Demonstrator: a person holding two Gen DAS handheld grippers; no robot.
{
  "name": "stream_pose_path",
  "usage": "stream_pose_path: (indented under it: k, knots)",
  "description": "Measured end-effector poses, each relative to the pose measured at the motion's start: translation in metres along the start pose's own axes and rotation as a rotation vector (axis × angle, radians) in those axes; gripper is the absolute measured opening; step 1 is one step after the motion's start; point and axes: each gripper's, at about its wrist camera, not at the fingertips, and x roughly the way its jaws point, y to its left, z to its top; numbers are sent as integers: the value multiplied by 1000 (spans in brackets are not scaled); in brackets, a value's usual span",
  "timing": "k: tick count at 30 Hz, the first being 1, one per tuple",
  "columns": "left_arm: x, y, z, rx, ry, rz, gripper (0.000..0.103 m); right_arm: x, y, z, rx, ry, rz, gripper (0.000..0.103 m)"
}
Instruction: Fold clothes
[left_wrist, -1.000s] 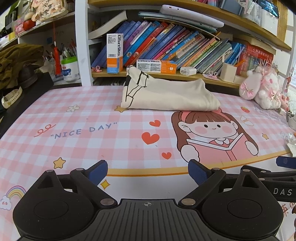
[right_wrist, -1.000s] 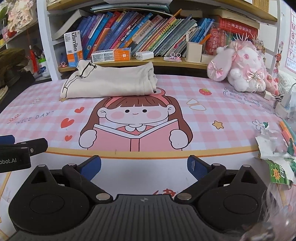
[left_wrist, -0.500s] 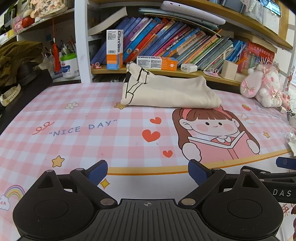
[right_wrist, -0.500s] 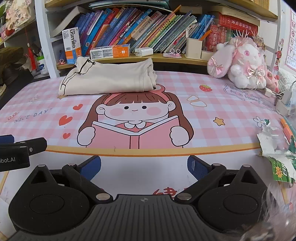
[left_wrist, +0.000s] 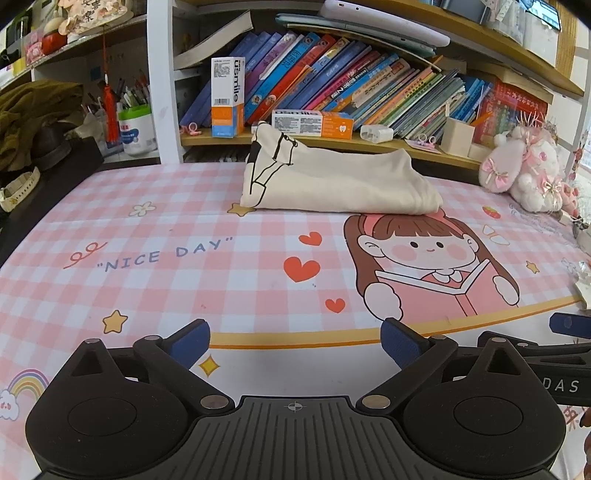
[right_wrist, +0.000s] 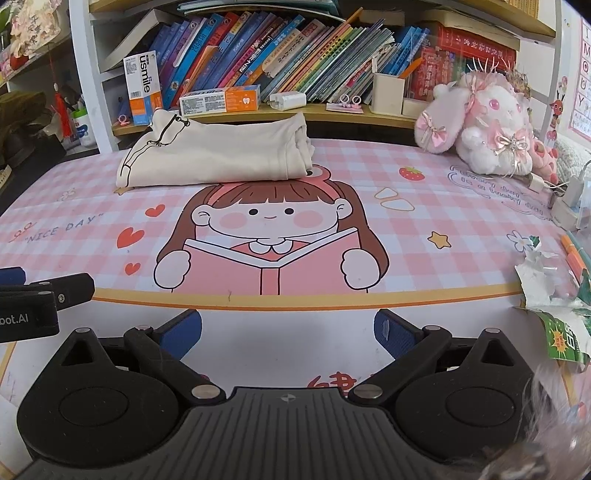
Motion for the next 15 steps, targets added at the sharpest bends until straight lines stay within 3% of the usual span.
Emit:
stream_pose_path:
  k: [15]
  knots:
    - [1, -2, 0, 8, 1, -10, 101, 2, 1, 0, -4, 3, -1, 101]
